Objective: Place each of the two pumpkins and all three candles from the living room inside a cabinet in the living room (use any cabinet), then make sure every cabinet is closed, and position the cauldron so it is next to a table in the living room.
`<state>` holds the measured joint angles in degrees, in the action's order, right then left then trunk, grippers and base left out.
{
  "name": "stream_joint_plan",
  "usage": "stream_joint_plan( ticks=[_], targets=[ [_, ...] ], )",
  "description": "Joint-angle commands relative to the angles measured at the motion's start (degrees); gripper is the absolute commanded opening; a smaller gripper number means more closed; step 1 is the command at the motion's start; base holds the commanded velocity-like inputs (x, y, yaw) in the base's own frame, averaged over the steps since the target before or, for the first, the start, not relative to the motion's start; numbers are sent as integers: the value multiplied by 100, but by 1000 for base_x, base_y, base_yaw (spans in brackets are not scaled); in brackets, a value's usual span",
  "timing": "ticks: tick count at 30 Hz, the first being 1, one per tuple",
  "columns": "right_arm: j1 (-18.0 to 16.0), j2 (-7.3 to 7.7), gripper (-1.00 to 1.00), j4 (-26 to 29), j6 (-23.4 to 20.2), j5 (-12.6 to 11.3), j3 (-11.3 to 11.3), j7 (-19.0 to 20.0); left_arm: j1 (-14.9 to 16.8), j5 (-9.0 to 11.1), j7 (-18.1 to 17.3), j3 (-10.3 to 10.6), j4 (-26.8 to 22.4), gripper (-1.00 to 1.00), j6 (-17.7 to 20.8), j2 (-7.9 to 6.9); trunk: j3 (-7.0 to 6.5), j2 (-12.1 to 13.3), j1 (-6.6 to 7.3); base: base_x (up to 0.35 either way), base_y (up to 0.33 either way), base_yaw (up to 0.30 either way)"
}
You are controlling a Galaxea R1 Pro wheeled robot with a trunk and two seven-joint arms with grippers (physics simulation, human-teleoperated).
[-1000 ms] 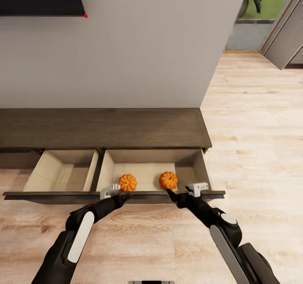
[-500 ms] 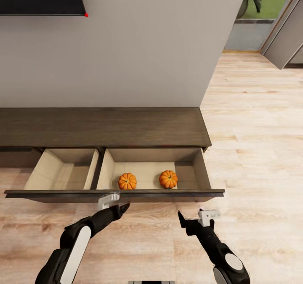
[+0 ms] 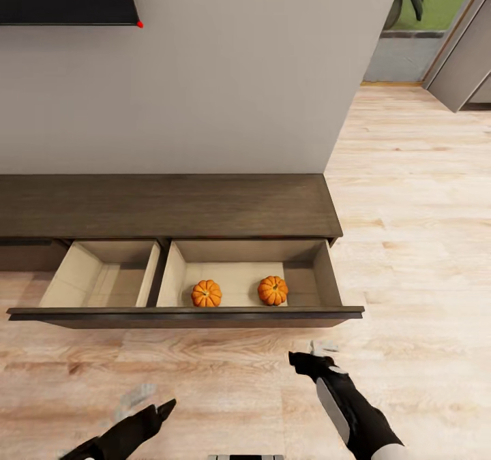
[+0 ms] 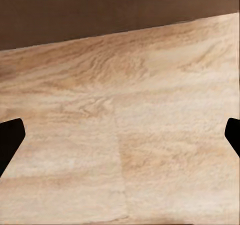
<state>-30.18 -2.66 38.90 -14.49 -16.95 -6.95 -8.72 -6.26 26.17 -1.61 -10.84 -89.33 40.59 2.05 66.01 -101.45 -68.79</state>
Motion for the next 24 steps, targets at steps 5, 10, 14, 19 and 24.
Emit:
stream_joint_plan(
  ticks=[5,10,14,19,24],
  targets=[
    [-598,-74,100,-915,964,-269,245,300,-264,99,-30,-629,628,100,-156,32,0,0,0,0,0,0],
    [-726,-97,100,-1159,2290,-334,301,709,-323,139,-52,-785,1118,100,-828,13,0,0,0,29,0,0],
    [-744,-97,100,-1169,2545,-341,306,777,-329,147,-57,-800,1178,100,-961,8,0,0,0,238,0,0],
    [-752,-90,100,-1159,2619,-344,316,799,-331,149,-58,-810,1197,100,-1010,6,0,0,0,329,0,0],
    [-753,-86,100,-1157,2626,-385,318,801,-332,151,-51,-806,1211,100,-1017,6,0,0,0,343,0,0]
  ],
)
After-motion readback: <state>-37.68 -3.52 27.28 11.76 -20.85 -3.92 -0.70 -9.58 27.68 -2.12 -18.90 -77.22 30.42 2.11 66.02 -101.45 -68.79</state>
